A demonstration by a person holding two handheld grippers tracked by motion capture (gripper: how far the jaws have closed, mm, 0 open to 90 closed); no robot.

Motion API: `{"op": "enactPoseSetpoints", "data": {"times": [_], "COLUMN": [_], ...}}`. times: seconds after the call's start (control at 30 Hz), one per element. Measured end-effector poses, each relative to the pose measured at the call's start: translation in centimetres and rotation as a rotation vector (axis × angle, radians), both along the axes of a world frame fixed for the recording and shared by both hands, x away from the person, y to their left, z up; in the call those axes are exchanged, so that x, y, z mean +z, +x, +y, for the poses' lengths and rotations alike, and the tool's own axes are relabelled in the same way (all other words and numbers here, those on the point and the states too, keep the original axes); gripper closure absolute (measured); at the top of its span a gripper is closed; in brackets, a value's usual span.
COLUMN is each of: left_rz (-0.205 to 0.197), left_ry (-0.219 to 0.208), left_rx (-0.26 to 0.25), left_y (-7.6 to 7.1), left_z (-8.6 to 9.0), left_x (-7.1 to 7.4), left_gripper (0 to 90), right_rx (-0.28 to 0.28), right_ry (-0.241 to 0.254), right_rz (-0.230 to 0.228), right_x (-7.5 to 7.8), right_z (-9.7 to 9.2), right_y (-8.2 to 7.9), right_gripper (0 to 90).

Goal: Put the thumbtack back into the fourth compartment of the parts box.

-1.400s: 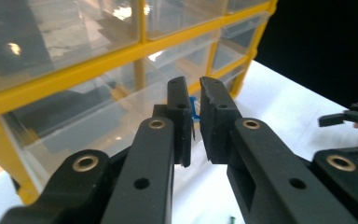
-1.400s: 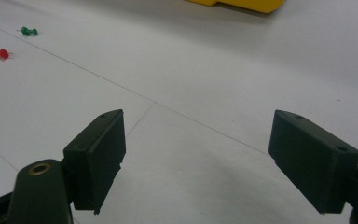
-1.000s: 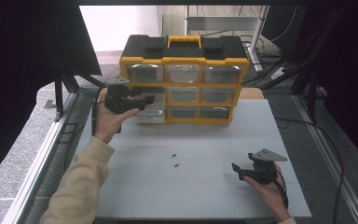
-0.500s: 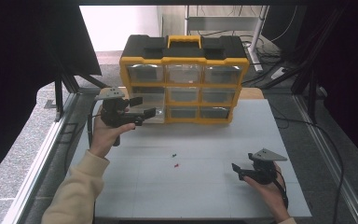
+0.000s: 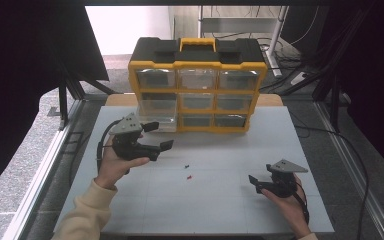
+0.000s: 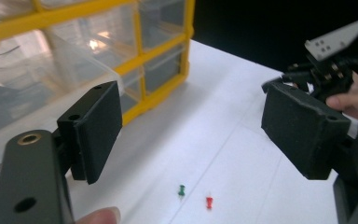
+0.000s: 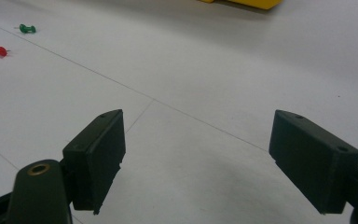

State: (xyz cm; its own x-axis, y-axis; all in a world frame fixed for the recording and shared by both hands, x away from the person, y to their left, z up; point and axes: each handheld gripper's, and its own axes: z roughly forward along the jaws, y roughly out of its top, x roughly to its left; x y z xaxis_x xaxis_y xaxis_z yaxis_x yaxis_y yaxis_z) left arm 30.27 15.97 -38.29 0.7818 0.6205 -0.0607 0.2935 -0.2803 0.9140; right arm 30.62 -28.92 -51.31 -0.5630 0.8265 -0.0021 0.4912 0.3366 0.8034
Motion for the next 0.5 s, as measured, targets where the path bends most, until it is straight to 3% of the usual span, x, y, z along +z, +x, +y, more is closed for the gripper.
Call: {"op": "enactPoseSetpoints", "data": {"times": [0.1,0.23,0.5], "left_rz": [0.017,0.032,0.074], "left_ry": [-0.009,-0.005,0.062], "left_rx": [-0.029,-0.031,-0.019], "left_y": [-0.4,-0.5,0.1], "left_z": [-0.4,-0.6,-1.2], "left_x": [-0.7,-1.2,-3.2], "left_gripper": [19.5,19.9,20.5], "right_rx": [0.001,-0.006,-0.002], "right_ry": [0.000,-0.005,-0.007], "right_rz": [0.001,-0.001,-0.007], "right_x": [0.0,0.0,0.0], "right_z": [0.0,0.0,0.1], "right_y": [0.0,0.0,-0.1], "right_gripper": [18.7,18.7,18.9]}}
